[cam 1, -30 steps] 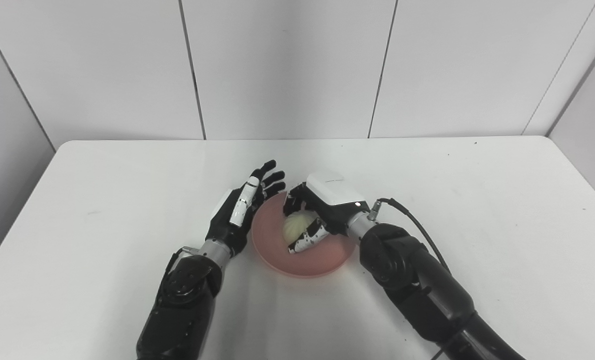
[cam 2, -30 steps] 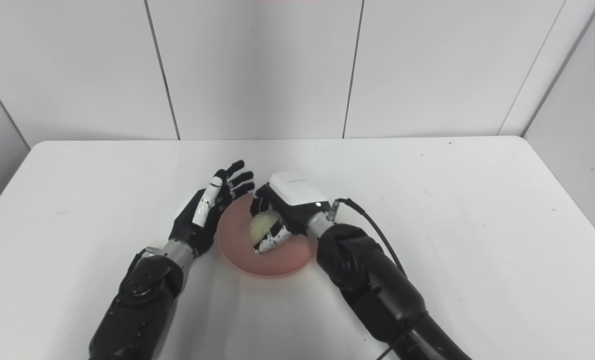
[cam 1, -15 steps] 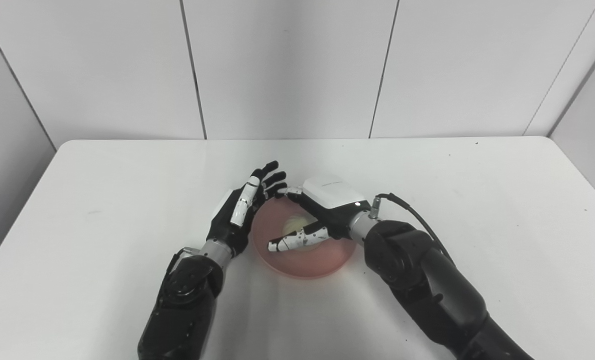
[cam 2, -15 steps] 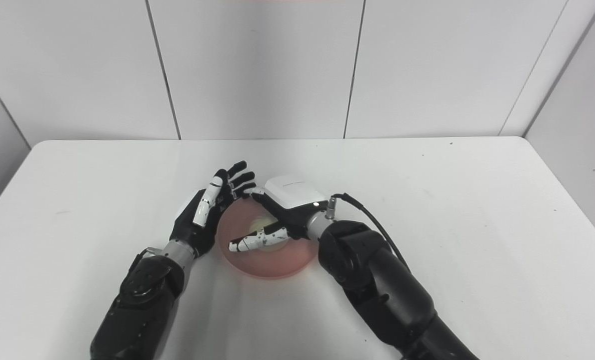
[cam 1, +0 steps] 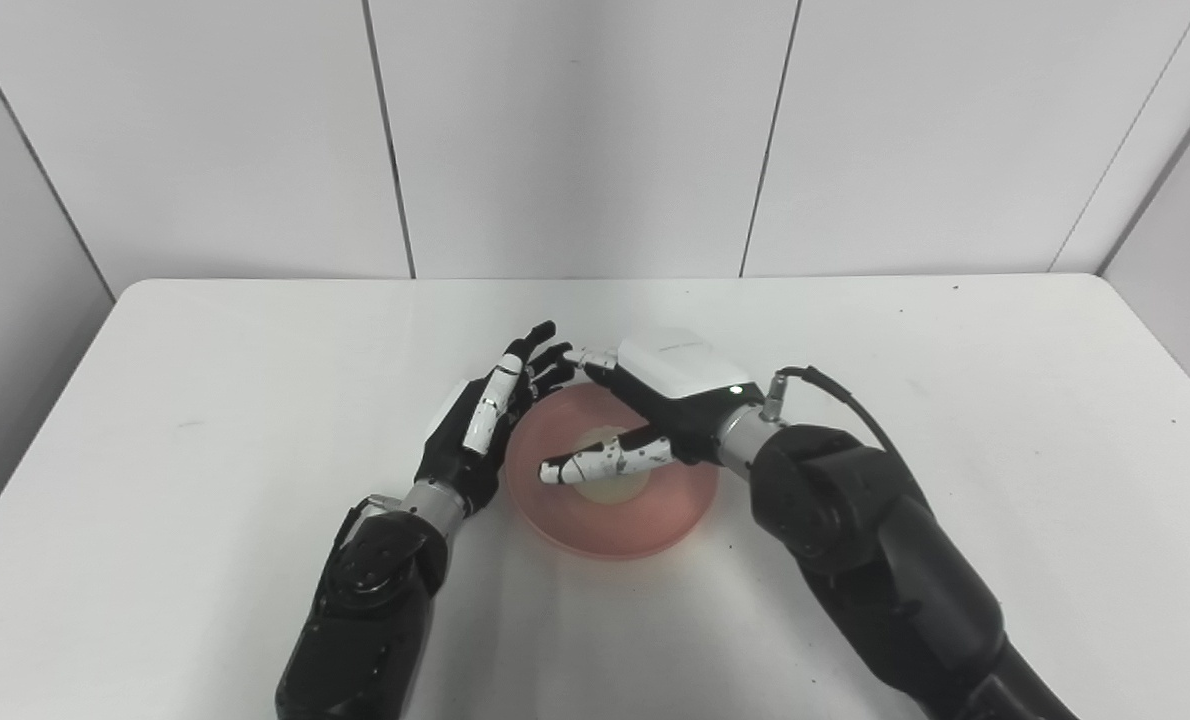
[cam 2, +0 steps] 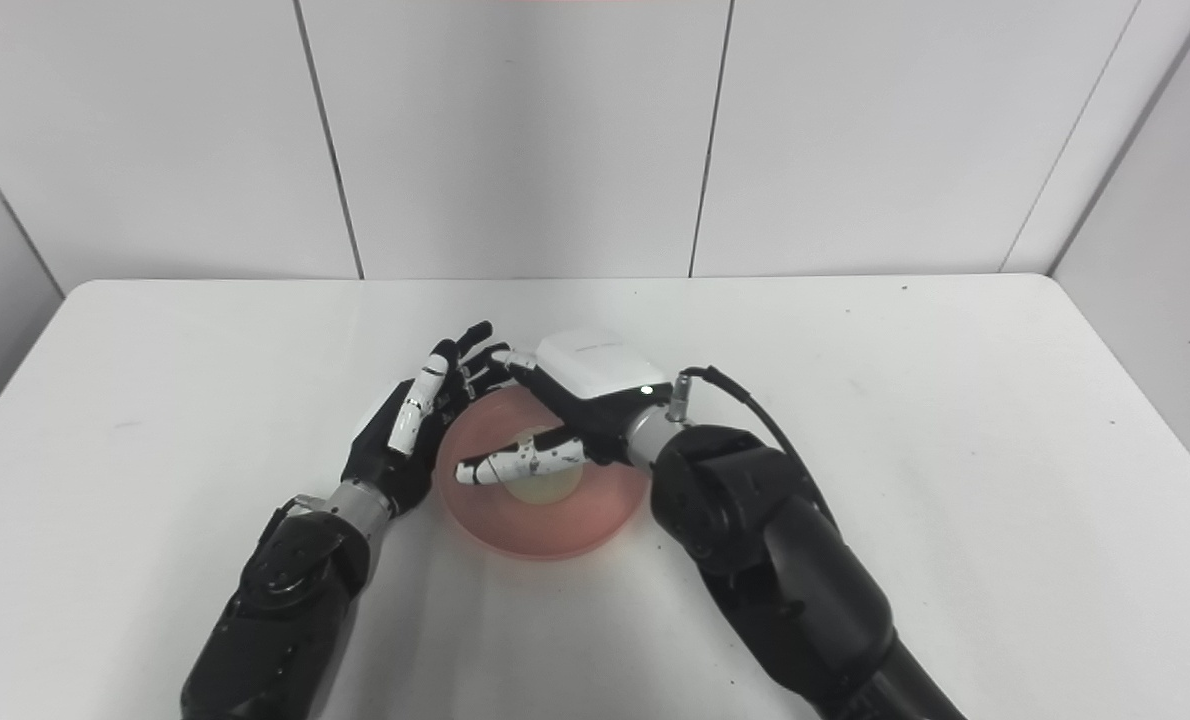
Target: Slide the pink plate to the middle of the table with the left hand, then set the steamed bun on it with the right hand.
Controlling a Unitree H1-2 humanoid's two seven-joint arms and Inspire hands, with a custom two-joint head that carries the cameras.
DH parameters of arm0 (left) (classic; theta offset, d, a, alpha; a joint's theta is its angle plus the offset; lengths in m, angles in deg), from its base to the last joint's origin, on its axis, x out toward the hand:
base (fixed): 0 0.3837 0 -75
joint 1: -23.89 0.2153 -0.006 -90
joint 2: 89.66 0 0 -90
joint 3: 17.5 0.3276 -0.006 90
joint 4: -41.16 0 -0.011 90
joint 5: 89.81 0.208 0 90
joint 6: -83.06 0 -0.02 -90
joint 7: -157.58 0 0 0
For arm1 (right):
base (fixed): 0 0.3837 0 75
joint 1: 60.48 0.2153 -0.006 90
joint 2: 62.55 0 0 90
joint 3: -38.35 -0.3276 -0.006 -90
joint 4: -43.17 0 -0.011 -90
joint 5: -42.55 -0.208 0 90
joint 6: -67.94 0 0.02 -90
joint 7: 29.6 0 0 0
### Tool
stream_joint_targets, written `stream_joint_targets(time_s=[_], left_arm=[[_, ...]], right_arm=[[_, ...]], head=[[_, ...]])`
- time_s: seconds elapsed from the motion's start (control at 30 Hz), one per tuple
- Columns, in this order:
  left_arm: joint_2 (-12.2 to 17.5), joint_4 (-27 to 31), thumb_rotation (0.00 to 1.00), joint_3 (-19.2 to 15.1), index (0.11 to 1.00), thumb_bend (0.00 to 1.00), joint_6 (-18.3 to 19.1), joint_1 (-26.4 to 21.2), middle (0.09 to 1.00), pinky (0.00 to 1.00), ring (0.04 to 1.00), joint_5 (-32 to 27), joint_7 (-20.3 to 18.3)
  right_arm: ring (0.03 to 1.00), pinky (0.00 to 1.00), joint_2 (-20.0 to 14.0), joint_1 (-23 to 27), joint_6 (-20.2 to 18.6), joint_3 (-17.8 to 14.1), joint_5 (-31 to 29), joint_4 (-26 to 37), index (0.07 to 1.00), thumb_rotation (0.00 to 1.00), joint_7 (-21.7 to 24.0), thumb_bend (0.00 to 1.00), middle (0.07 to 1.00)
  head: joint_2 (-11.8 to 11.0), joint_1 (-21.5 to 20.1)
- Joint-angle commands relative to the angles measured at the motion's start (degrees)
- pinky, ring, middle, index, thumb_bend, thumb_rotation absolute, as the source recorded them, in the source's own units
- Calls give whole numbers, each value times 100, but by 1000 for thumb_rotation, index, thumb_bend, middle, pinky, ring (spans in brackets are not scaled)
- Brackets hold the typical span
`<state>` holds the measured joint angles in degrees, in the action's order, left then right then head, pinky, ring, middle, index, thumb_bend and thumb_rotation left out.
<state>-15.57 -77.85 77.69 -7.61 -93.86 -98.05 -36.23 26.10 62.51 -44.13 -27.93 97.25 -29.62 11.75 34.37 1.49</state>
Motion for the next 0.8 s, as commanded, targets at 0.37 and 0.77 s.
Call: stream_joint_targets(time_s=[0.37,0.77], left_arm=[[109,1344,1000,-317,956,466,1040,822,947,949,936,152,560],[-20,1610,1000,-374,994,479,395,1256,983,961,968,522,965]], right_arm=[[864,749,-19,-247,652,-1484,-1435,-25,992,987,-1798,744,925],[949,827,916,-1245,1231,-2432,-3495,-591,1000,1000,-3293,770,997]], head=[[-188,-82],[-309,-173]])
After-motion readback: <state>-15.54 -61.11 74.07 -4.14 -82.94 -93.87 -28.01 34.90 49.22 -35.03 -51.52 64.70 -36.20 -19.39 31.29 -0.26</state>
